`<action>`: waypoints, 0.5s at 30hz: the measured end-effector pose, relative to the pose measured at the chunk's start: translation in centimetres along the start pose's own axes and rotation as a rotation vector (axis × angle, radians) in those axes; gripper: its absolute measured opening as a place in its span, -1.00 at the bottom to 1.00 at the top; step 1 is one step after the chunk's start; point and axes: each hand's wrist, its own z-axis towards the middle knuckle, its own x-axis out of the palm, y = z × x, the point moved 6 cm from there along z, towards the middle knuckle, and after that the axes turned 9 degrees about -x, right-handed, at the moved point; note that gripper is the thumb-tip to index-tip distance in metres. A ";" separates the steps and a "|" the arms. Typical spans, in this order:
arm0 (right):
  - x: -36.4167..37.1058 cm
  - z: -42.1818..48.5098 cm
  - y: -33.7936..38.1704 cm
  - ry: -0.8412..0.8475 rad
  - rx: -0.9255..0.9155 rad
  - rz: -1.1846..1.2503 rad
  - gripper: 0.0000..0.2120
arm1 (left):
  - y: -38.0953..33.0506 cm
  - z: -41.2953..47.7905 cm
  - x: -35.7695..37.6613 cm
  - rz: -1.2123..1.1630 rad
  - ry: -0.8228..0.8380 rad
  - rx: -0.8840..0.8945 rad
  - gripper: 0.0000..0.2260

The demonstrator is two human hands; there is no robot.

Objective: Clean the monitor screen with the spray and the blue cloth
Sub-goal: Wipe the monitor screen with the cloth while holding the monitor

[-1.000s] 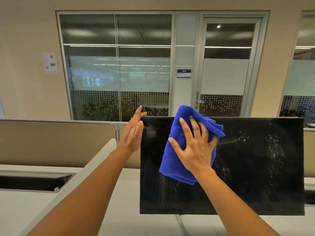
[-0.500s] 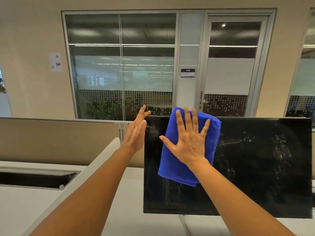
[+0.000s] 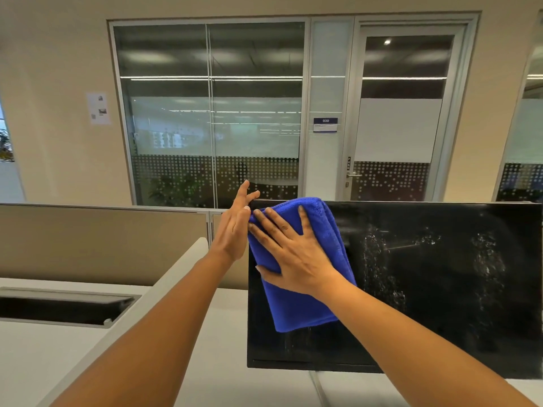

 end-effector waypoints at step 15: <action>-0.4 -3.1 -2.9 -0.141 0.654 0.097 -0.30 | -0.1 -0.2 0.0 0.099 -0.023 0.021 -0.44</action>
